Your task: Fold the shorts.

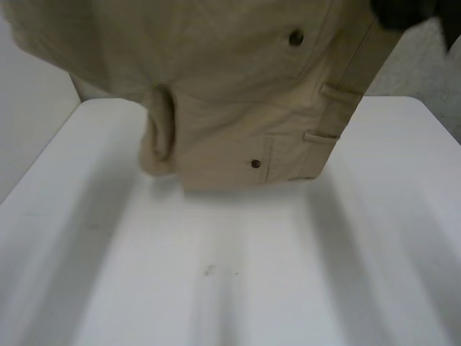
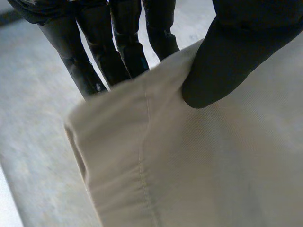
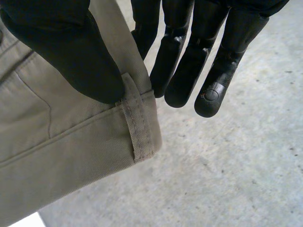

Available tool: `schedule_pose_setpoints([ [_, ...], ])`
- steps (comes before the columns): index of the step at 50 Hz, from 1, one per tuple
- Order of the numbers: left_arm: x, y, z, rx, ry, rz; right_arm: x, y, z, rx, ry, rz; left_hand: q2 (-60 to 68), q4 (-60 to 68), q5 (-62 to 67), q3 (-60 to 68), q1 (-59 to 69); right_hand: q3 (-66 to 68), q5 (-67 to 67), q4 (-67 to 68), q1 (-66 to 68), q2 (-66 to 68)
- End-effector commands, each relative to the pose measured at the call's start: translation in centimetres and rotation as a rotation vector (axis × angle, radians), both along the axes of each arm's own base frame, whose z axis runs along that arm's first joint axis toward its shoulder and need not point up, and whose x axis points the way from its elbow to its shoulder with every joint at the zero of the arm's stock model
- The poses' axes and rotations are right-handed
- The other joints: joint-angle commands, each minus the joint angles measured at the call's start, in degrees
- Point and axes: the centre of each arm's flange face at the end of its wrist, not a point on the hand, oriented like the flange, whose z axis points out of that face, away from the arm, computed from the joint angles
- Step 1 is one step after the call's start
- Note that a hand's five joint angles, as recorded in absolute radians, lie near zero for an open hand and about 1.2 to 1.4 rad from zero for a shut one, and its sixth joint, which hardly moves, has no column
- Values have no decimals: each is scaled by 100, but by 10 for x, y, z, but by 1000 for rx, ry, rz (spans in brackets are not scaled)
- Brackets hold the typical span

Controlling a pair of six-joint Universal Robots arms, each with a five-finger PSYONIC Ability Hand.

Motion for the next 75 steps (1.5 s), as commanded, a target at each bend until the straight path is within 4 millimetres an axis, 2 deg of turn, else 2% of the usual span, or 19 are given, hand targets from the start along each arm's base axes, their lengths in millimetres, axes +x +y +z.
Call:
schedule_pose_setpoints([
  [1, 6, -4, 11, -10, 15, 38, -7, 6, 27, 35, -18, -4, 1147, 1164, 1476, 1180, 1466, 1164, 1391, 1165, 2443, 1323],
  [7, -14, -61, -40, 163, -50, 40, 10, -28, -19, 188, 64, 2, 1147, 1164, 1476, 1180, 1466, 1164, 1391, 1165, 2443, 1323],
  [12, -39, -126, -127, 382, -166, 50, 30, -58, -77, 330, 139, 14, 1147, 1164, 1476, 1180, 1466, 1164, 1391, 1165, 2443, 1323],
  [16, -54, -166, -175, 427, -252, 75, 44, -84, -123, 402, 174, 12, 1147, 1164, 1476, 1180, 1466, 1164, 1391, 1165, 2443, 1323],
  [20, -67, -201, -189, 341, -246, 141, 55, -113, -141, 329, 125, -19, 1147, 1164, 1476, 1180, 1466, 1164, 1391, 1165, 2443, 1323],
  [23, -74, -214, -176, 246, -202, 178, 59, -129, -133, 212, 49, -64, 1147, 1164, 1476, 1180, 1466, 1164, 1391, 1165, 2443, 1323],
  [24, -78, -217, -157, 167, -156, 193, 60, -138, -116, 103, -27, -96, 1147, 1164, 1476, 1180, 1466, 1164, 1391, 1165, 2443, 1323],
  [30, -85, -199, -71, -94, 46, 231, 55, -142, -44, -272, -265, -133, 1147, 1164, 1476, 1180, 1466, 1164, 1391, 1165, 2443, 1323],
  [33, -80, -174, -26, -214, 145, 230, 51, -133, -19, -364, -320, -129, 1147, 1164, 1476, 1180, 1466, 1164, 1391, 1165, 2443, 1323],
  [36, -75, -151, -8, -261, 181, 215, 49, -127, -11, -376, -321, -122, 1147, 1164, 1476, 1180, 1466, 1164, 1391, 1165, 2443, 1323],
  [39, -73, -142, -14, -244, 168, 208, 49, -124, -18, -342, -290, -112, 1147, 1164, 1476, 1180, 1466, 1164, 1391, 1165, 2443, 1323],
  [42, -70, -134, -33, -200, 141, 205, 49, -121, -30, -287, -248, -105, 1147, 1164, 1476, 1180, 1466, 1164, 1391, 1165, 2443, 1323],
  [50, -65, -122, -138, 77, -33, 203, 45, -114, -109, 30, -33, -123, 1147, 1164, 1476, 1180, 1466, 1164, 1391, 1165, 2443, 1323],
  [58, -50, -89, -276, 430, -260, 197, 47, -97, -227, 327, 241, -45, 1147, 1164, 1476, 1180, 1466, 1164, 1391, 1165, 2443, 1323],
  [59, -50, -89, -276, 431, -260, 196, 47, -96, -238, 350, 265, -38, 1147, 1164, 1476, 1180, 1466, 1164, 1391, 1165, 2443, 1323],
  [60, -53, -82, -318, 537, -334, 180, 47, -93, -260, 395, 326, -29, 1147, 1164, 1476, 1180, 1466, 1164, 1391, 1165, 2443, 1323],
  [62, -58, -74, -343, 595, -389, 164, 44, -88, -286, 455, 414, -30, 1147, 1164, 1476, 1180, 1466, 1164, 1391, 1165, 2443, 1323],
  [68, -61, -55, -357, 657, -476, 137, 31, -74, -304, 573, 518, -49, 1147, 1164, 1476, 1180, 1466, 1164, 1391, 1165, 2443, 1323],
  [75, -43, -35, -332, 736, -538, 152, 15, -47, -273, 560, 513, -55, 1147, 1164, 1476, 1180, 1466, 1164, 1391, 1165, 2443, 1323],
])
